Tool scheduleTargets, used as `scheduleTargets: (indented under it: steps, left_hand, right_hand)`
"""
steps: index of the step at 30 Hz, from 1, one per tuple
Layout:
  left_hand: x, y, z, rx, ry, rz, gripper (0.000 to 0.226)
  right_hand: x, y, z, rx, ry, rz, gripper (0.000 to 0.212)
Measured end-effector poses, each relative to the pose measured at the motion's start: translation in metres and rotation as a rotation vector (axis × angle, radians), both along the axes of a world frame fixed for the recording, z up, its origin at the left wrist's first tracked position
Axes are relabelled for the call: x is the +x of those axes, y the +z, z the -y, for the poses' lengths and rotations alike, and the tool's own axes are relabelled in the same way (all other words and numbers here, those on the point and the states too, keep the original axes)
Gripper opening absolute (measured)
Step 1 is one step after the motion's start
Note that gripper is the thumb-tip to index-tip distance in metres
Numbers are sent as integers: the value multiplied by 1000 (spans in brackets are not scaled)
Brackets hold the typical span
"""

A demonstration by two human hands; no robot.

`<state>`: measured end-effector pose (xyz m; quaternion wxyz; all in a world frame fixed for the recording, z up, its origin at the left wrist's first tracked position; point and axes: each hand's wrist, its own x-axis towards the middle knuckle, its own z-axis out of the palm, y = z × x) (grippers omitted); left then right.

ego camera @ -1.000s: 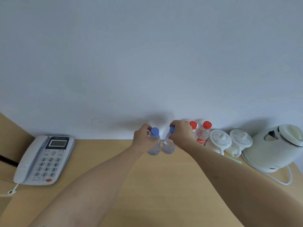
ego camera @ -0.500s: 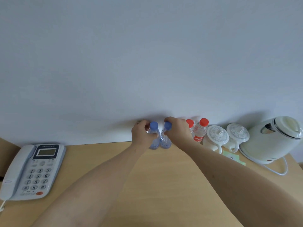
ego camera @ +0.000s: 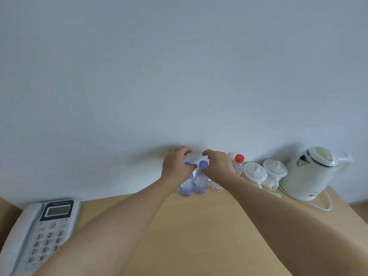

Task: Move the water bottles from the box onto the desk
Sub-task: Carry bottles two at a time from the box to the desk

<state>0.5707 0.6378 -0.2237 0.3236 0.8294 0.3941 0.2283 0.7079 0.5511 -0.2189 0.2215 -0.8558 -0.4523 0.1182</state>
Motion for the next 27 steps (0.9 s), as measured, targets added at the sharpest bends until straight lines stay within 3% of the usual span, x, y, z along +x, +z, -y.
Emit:
scheduleTargets:
  steps: [10,14,20,27]
  left_hand:
    - [58,41,64,196,-366,-20,51]
    - [91,45,133,164,-559,-13,58]
    - [115,57,239,245,-827,-93,67]
    - [139,74,394,328,-1064,-82,70]
  right_hand:
    - [4,30,124,49,-338,139,45]
    - [7,34,208,-12,-522,151,47]
    - [6,46,323,-36,-759,152,66]
    - [-13,52,466,-84,-987,172,66]
